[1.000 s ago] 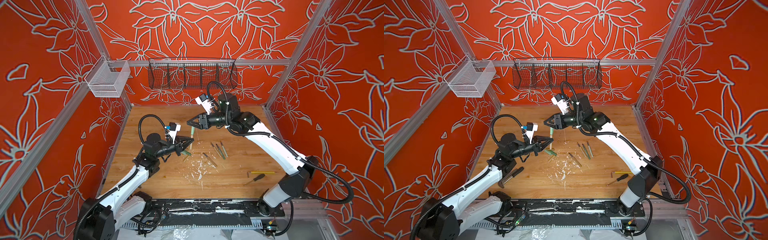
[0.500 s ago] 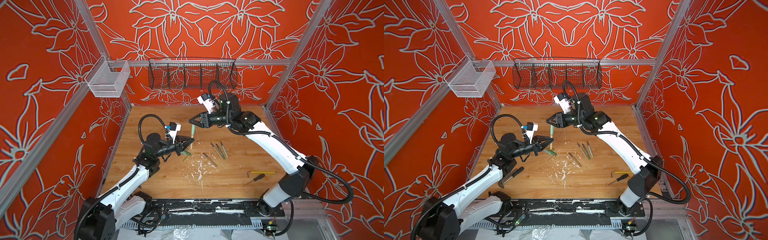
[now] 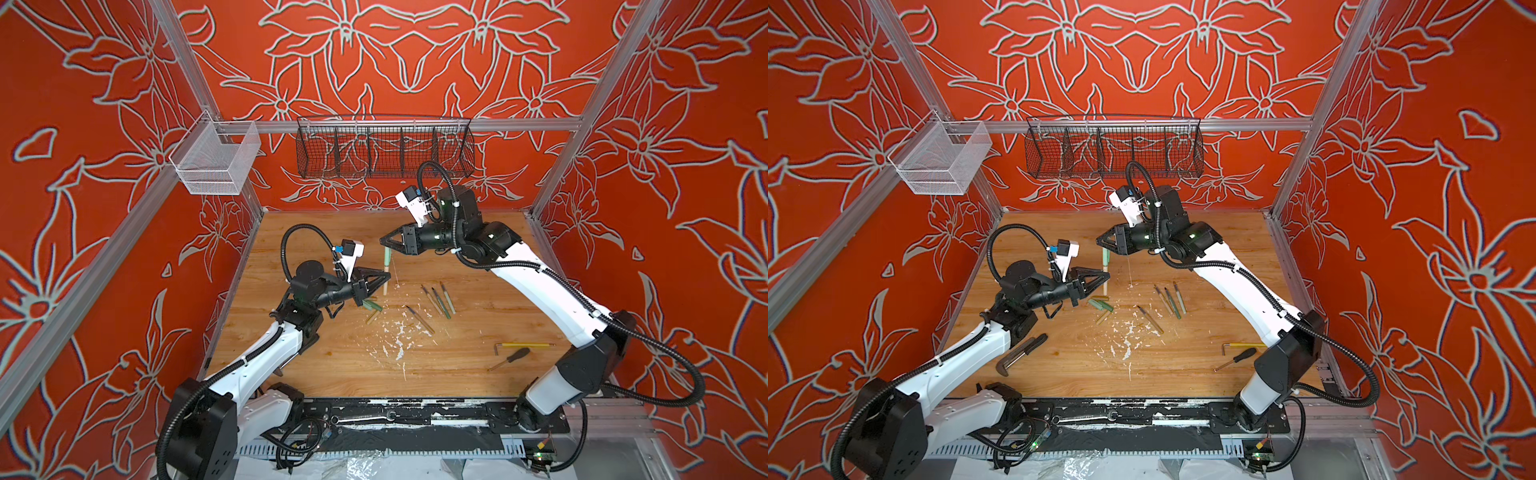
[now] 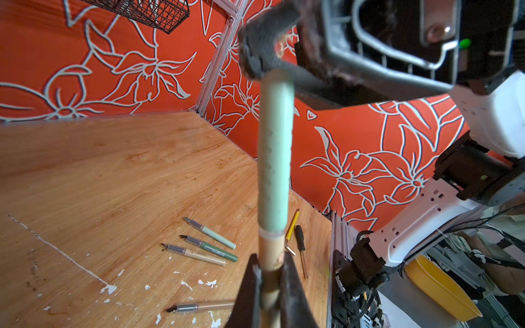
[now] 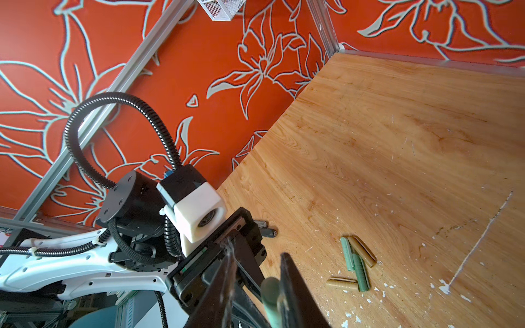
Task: Insert the pens into the pen caps
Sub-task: 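Close the right gripper on the green cap while the left gripper holds the pen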
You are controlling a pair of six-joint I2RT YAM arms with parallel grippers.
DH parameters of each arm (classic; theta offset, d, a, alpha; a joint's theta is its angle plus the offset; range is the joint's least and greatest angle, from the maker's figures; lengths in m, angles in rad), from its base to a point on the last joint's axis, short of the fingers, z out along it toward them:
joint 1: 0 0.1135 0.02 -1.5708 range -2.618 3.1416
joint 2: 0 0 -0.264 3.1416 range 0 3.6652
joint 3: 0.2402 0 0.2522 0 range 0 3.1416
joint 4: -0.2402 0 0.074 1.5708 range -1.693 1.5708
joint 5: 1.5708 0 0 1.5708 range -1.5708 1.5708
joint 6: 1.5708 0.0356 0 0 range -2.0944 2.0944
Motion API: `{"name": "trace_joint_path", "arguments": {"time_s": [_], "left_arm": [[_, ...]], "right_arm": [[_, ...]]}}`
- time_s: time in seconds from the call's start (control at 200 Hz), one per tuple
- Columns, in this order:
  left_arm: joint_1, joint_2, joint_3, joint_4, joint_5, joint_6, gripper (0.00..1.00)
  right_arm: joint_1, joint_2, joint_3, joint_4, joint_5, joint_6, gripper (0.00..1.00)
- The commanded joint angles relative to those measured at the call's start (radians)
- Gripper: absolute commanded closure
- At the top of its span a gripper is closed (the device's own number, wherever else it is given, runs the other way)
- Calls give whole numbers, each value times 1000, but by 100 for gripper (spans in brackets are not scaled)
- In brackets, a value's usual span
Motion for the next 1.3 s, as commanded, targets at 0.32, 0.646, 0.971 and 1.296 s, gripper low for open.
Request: {"name": "trace_joint_path", "arguments": {"time_s": [0.32,0.646,0.971,1.296], "left_arm": [[14,-4,36,120,-7,-35,100],[13,24,65,157,-36,-36,100],[57,162,199,303,-48,-64,100],[110,299,336,433,25,-161,100]], "right_arm": [[16,17,5,-129,68,-61,80],[42,28,1,-141,33,-51,97],[92,28,-62,-252,19,-96,100],[99,5,-171,-287,82,-88,100]]}}
